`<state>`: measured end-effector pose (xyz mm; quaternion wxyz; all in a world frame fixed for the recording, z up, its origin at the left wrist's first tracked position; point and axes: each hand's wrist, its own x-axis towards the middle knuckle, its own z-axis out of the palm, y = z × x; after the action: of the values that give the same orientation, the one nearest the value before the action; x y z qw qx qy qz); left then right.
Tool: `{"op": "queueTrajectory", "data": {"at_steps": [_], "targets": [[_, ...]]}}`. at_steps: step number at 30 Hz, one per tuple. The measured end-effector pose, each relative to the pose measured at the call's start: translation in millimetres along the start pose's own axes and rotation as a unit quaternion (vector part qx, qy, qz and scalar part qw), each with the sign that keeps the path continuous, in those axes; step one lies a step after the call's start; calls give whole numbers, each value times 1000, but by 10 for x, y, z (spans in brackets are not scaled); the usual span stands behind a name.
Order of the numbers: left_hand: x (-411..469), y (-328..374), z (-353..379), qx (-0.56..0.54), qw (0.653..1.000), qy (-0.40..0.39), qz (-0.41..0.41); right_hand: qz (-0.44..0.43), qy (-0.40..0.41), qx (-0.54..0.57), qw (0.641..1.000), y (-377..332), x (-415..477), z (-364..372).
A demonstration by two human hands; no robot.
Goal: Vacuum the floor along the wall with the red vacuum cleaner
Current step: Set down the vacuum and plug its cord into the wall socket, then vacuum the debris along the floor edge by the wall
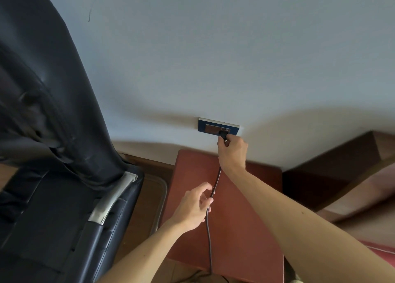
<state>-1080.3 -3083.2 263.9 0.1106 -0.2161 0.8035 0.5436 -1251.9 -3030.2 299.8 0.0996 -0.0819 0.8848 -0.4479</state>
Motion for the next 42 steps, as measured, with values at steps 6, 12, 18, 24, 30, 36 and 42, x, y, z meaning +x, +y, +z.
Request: {"op": "queueTrajectory", "data": {"at_steps": [6, 12, 18, 24, 30, 36, 42], "targets": [[44, 3, -24, -8, 1000, 14, 2, 27, 10, 6, 1000, -42, 95, 54], [76, -10, -47, -1, 1000, 6, -5, 35, -13, -6, 999, -49, 124, 26], [20, 64, -95, 20, 1000, -2, -5, 50, -18, -19, 998, -117, 121, -8], [-68, 256, -321, 86, 995, 39, -8, 40, -100, -192, 976, -358, 84, -173], [-173, 691, -898, 147, 984, 92, -48, -121, -188, -364, 904, -753, -65, -496], [-567, 1253, -1674, 247, 963, 85, -66, -205, -214, -424, 856, -1411, -240, -842], [-1111, 1809, -2312, 320, 940, 114, -42, -262, -193, -453, 830, -2279, -433, -1201]]}}
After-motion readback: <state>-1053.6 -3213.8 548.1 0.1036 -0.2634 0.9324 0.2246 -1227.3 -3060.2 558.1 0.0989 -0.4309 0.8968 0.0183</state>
